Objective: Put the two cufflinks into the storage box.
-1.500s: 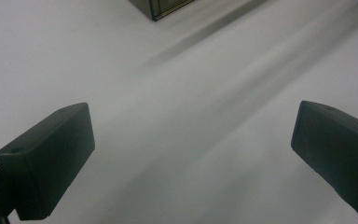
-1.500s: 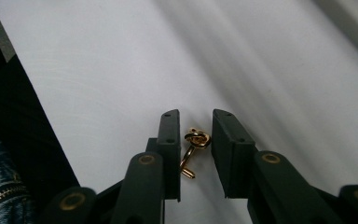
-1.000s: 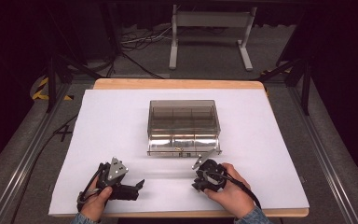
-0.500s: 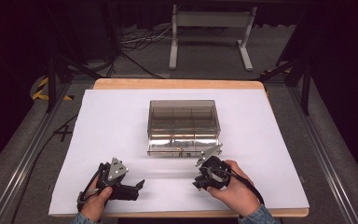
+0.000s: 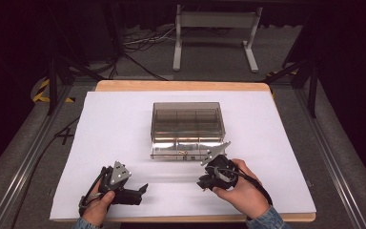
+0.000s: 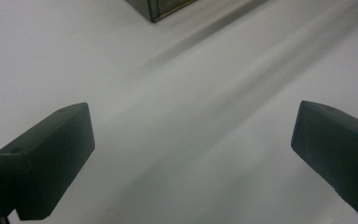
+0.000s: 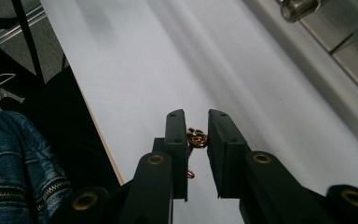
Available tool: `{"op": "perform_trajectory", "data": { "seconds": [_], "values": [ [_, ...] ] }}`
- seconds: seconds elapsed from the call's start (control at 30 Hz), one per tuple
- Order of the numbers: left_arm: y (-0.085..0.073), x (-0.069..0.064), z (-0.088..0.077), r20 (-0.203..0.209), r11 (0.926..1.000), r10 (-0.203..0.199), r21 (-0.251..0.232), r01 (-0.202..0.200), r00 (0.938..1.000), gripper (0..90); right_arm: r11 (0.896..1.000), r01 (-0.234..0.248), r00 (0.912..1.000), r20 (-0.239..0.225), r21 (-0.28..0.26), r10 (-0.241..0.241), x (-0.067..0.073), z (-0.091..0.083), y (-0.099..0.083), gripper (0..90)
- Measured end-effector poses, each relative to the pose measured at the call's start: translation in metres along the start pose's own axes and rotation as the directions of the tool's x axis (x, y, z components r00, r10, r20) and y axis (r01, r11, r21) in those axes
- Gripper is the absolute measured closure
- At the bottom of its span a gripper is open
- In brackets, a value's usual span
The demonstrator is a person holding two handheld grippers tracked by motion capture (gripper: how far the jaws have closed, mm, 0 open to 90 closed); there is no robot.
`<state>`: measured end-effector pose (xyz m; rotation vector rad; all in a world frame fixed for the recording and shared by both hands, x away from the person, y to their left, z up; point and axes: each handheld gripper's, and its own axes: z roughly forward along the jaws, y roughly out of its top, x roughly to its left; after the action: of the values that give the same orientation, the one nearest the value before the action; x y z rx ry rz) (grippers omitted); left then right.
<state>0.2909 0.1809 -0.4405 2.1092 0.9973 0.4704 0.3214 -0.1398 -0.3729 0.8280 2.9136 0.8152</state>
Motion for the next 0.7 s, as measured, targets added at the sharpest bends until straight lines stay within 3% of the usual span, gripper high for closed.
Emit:
{"op": "perform_trajectory", "data": {
  "seconds": [0.7],
  "values": [
    [0.000,-0.001,-0.001,-0.007,1.0000,0.005,0.003,-0.005,1.0000,0.1,0.999,0.024,0.9995,0.020,-0.028,-0.023,0.002,-0.035,0.021,78.1]
  ]
}}
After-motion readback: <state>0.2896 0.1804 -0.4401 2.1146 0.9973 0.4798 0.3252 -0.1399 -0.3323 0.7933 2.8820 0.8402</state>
